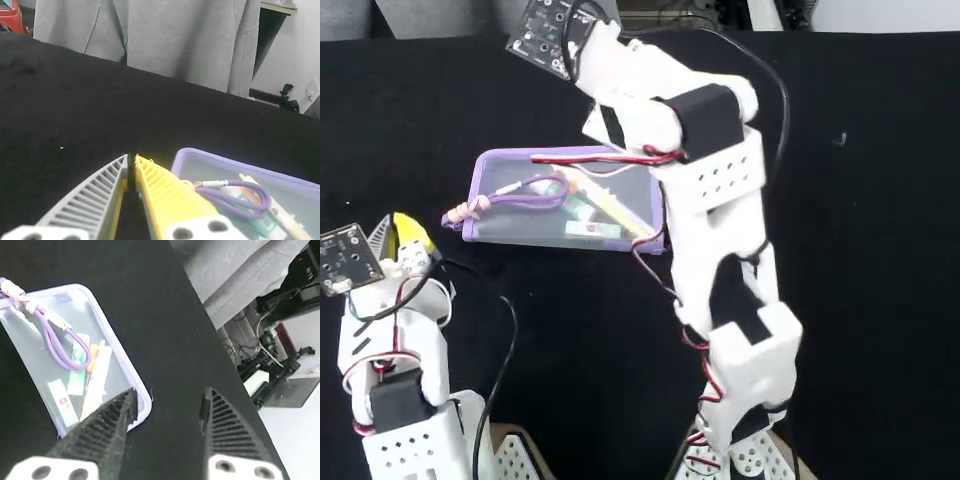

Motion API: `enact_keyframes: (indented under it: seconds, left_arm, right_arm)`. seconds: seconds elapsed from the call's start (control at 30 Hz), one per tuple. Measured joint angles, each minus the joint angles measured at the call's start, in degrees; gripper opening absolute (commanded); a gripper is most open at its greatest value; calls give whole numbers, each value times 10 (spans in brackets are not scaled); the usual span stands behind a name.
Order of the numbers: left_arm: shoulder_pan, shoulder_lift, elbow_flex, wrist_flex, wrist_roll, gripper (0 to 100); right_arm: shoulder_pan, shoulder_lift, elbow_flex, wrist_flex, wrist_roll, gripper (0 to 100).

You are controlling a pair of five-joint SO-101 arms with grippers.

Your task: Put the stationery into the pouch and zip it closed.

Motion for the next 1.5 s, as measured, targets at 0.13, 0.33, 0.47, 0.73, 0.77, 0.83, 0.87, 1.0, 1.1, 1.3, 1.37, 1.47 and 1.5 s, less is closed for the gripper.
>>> enact_keyframes:
  seconds: [0.13, 0.33, 0.47, 0.73, 0.77, 0.83, 0.87, 1.0, 1.1, 1.3, 1.37, 1.47, 1.5]
  left_arm:
    - [20, 0, 7, 0, 0, 30]
    - [23, -12, -4, 36, 4, 29]
    - [25, -74, -52, 128, 4, 29]
    - [26, -113, -128, 264, 4, 29]
    - [26, -115, -132, 275, 4, 29]
    - [27, -115, -135, 297, 4, 29]
    - [27, -115, -135, 308, 4, 29]
    - [25, -115, -135, 344, 4, 29]
    - [3, -115, -135, 358, 4, 31]
    - [-50, -115, -100, 386, 4, 33]
    - [-65, -115, -69, 388, 4, 33]
    - [-69, -115, -33, 388, 4, 30]
    - [-69, -115, -27, 388, 4, 30]
  right_arm:
    - [8, -14, 4, 0, 0, 208]
    - [55, -15, 4, 0, -1, 140]
    - [72, -19, 7, 0, -50, 25]
    - [154, -107, 8, 0, -157, 18]
    - [168, -117, 8, 0, -172, 18]
    - [194, -139, 8, 0, -202, 18]
    - [208, -152, 8, 0, -217, 18]
    - [259, -220, 44, 0, -261, 18]
    - [276, -290, 112, 0, -267, 18]
    - [280, -455, 314, -2, -267, 18]
    - [280, -505, 392, -19, -267, 18]
    - [280, -578, 517, -69, -267, 18]
    - [280, -601, 559, -89, -269, 18]
